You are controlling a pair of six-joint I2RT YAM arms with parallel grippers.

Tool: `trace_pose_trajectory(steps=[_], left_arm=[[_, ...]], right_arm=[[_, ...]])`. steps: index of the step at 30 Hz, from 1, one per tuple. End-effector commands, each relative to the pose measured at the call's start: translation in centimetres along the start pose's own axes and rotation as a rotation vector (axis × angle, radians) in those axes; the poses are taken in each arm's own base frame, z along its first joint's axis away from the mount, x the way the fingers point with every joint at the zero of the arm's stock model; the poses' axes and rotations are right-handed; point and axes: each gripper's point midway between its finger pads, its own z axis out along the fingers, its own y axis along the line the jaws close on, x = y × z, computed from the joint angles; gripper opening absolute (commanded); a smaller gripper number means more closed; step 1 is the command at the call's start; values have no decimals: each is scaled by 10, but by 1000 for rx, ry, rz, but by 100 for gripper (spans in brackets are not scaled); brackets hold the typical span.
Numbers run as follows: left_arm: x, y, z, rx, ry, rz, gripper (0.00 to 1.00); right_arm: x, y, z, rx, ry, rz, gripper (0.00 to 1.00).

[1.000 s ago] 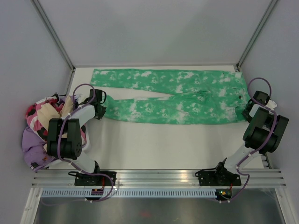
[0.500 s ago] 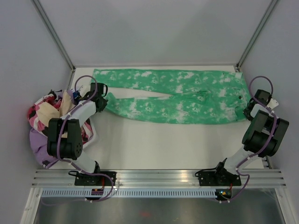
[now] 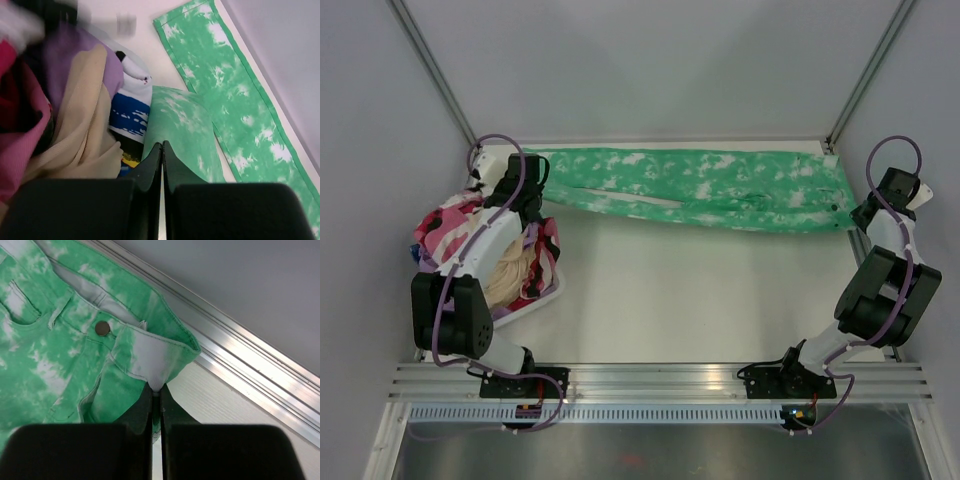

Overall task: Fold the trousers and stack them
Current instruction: Fold the trousers

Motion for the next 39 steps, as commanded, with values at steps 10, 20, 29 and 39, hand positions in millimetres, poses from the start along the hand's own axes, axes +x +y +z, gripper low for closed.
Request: trace_pose_trajectory(steps=[10,20,29,39], left_arm=[[6,-27,16,43,40,43,2],[111,-42,-33,6,301,220,2],[137,71,-67,-345,392,115,2],[113,152,-89,-620,208,-22,2]], right_arm=[[-36,27,-3,-82,-82,-5,1],[-39,29,3,-76,-82,-3,1],[-40,36,11,-87,-49,-5,2],[-40,44,9,-113,-23,-45,3]])
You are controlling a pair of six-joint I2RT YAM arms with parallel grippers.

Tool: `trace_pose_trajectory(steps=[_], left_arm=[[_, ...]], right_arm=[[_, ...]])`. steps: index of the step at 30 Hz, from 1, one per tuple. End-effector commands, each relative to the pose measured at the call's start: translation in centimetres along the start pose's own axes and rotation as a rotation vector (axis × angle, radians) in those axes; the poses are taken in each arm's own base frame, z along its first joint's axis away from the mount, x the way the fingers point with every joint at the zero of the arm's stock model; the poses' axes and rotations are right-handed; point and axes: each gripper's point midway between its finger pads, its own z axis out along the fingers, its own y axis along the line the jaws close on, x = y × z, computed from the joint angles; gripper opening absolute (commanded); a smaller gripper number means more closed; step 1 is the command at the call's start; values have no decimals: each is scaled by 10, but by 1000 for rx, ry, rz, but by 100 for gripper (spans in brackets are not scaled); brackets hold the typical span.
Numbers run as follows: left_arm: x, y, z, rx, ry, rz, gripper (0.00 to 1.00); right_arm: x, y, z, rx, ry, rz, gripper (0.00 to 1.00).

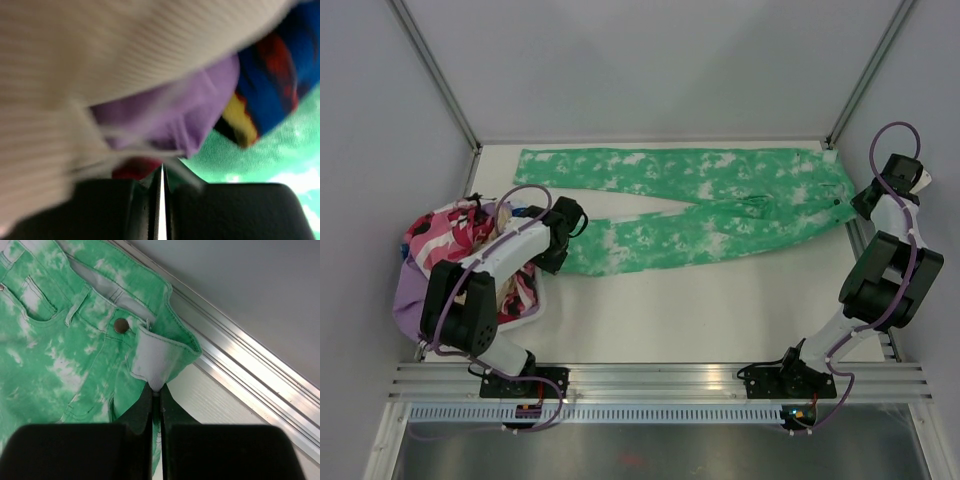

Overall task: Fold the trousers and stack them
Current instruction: Fold the trousers

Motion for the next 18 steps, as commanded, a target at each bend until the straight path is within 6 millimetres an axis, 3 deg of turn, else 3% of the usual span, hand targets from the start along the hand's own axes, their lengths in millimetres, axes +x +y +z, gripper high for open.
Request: trace_pose_trajectory(steps=[1,4,7,11,12,14,15,18], left_arm=[[-32,55,-1,-157,-125,-128,2],[-53,73,1,-189,-161,-155,2],[-74,70,1,-133,-211,-155,2],[-93,26,-1,20,-237,-32,2],[-101,5,-8,77,-248,-45,2],[-105,-12,-7,84,-255,32,2],[-116,-33,-18,131,-272,19,2],[-135,-66,-29,168,-312,56,2]], right_arm=[[-19,11,-7,-42,-46,-13,2],[-12,11,-9,-53,-40,-6,2],[-4,12,-9,-75,-29,9,3],[5,11,-6,-67,2,25,2],[4,10,-7,-61,0,27,2],[2,9,-9,-50,2,36,1],[-5,11,-12,-54,-12,39,0],[-21,16,-21,-55,-37,45,0]])
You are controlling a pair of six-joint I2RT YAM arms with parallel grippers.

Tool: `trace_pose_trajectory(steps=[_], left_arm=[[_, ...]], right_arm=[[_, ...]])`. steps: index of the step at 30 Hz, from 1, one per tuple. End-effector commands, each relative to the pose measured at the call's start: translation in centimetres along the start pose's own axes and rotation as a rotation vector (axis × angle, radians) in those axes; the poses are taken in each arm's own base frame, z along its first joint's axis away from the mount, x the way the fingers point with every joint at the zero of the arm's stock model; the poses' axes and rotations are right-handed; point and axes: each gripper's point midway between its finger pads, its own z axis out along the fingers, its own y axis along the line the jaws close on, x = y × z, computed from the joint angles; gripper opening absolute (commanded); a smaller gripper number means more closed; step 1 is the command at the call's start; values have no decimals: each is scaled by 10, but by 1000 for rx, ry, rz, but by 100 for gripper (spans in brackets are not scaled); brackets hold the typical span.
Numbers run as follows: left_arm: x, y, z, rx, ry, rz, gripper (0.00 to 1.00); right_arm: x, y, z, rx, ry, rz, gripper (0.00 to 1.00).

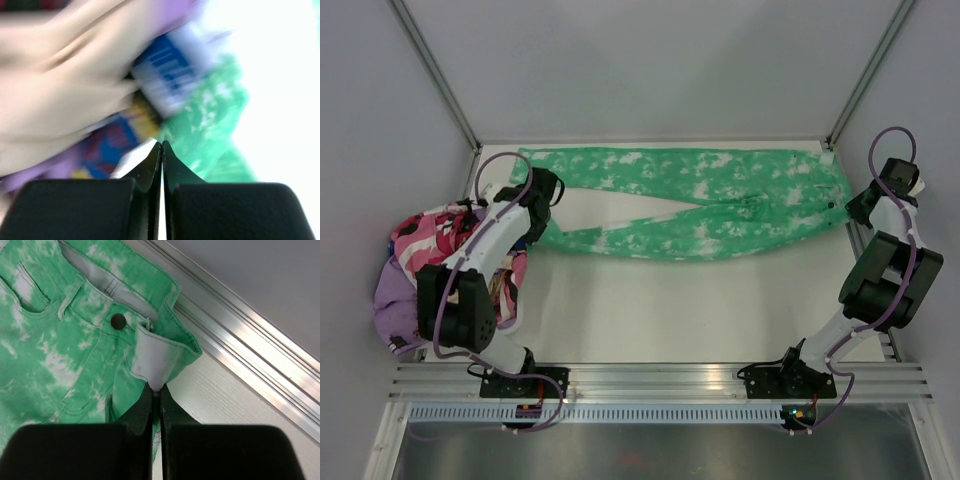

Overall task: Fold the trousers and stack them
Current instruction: Fold the trousers

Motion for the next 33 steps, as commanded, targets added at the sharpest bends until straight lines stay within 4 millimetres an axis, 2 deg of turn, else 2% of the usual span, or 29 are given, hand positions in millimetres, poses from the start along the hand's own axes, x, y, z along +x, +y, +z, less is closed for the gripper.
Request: trace_pose_trajectory(steps=[1,4,5,7,12,13,14,16,17,18,19,20,21,22,23,24,25,26,27,33], left_arm=[[-59,-61,-14,131,-172,28,2],[-89,-92,-26,174,-248,73,2],[-92,-94,-27,180,-263,92,2],[-111,-119,-36,246,-321,121,2],[-141,-147,-44,277,-400,106,2],[-138,-153,-35,262,-395,137,2],[-146,-158,-36,265,-402,129,2],[-142,-169,-21,272,-383,189,2],[-152,-175,-19,289,-393,176,2],[-154,-181,-14,311,-389,187,2],[-152,-187,-7,330,-371,203,2],[-162,-188,-3,337,-378,185,2],[-164,-189,2,334,-371,185,2],[-166,-189,5,324,-364,167,2],[-170,-189,14,296,-347,178,2],[-169,-190,19,279,-332,187,2],[-183,-197,10,291,-343,175,2],[-173,-200,30,253,-312,208,2],[-166,-195,36,220,-283,237,2],[-176,-211,49,227,-322,196,2]], right_arm=[[-46,18,-26,-32,-114,27,0],[-62,19,-38,-12,-138,30,0],[-64,20,-39,-13,-141,30,0],[-69,24,-44,-29,-154,38,0],[-85,51,-49,-137,-198,47,0],[-86,58,-48,-160,-200,35,0],[-95,72,-51,-205,-227,21,0],[-90,97,-45,-269,-221,-37,1],[-101,111,-49,-298,-249,-55,0],[-93,122,-39,-300,-234,-83,0],[-91,124,-34,-284,-224,-97,0],[-105,129,-37,-264,-256,-89,0],[-101,128,-22,-239,-232,-85,0],[-94,123,-15,-201,-192,-71,0],[-105,122,-8,-158,-207,-36,0],[-106,119,-4,-130,-199,-29,0],[-112,120,-7,-117,-201,-20,0],[-111,117,1,-101,-196,-17,0],[-112,119,1,-103,-200,-9,0],[-123,149,10,-214,-254,11,0]])
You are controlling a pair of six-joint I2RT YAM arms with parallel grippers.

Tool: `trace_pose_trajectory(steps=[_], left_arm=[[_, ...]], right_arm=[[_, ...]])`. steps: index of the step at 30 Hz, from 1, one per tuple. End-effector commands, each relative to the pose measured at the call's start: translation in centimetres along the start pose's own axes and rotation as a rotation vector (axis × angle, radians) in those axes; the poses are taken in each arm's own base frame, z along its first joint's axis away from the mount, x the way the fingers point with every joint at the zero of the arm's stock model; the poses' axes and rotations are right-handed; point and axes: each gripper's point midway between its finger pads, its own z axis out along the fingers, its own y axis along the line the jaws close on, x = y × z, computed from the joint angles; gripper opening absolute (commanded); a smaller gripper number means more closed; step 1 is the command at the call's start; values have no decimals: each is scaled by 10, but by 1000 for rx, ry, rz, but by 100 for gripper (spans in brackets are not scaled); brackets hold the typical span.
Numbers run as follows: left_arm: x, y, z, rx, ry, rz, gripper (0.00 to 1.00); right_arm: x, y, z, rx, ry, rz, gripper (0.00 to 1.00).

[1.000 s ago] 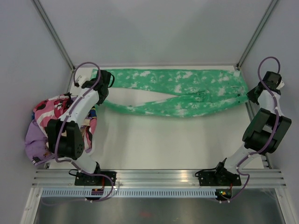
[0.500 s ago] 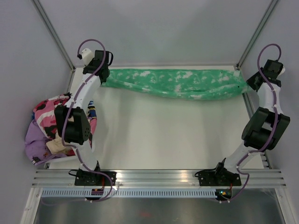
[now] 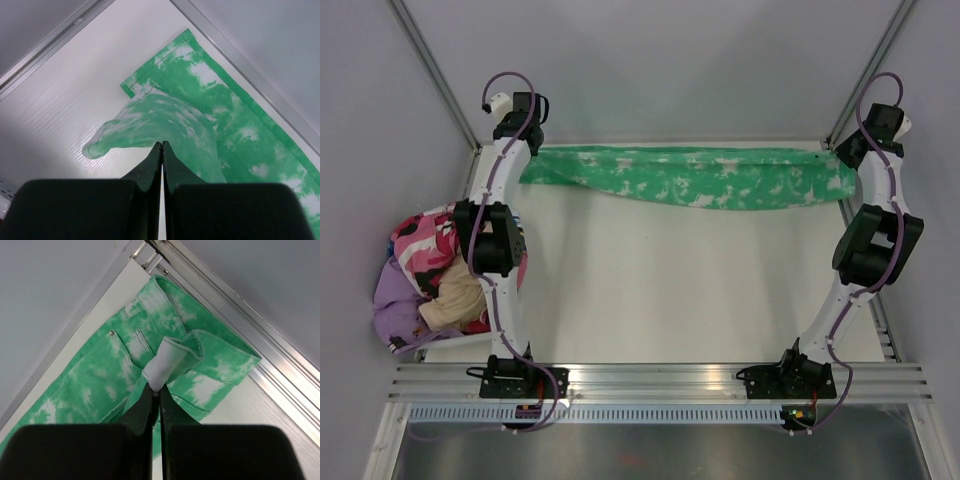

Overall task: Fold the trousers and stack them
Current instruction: Fold the trousers

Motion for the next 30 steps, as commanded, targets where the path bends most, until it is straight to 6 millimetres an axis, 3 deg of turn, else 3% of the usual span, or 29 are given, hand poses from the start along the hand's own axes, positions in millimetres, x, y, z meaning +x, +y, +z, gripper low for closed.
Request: trace_pose_trajectory(steps=[1,7,11,16,22,28,30], left_arm=[[-30,14,7,-54,-75,0,2],[-25,15,24,-107,-77,34,2],[-21,26,28,-166,-79,37,2],[-23,41,30,-231,-89,60,2],[-52,47,18,-255,-170,107,2],[-86,35,7,-223,-262,133,2],[-85,33,13,-227,-270,165,2]], right_arm=[[-50,21,0,-56,-154,28,0],[-39,43,29,-92,-135,-42,0],[-30,42,47,-72,-121,-53,0],[-29,39,56,-61,-131,-61,0],[-29,42,62,-81,-142,-80,1],[-38,53,63,-123,-180,-83,0],[-42,58,64,-143,-202,-83,1]])
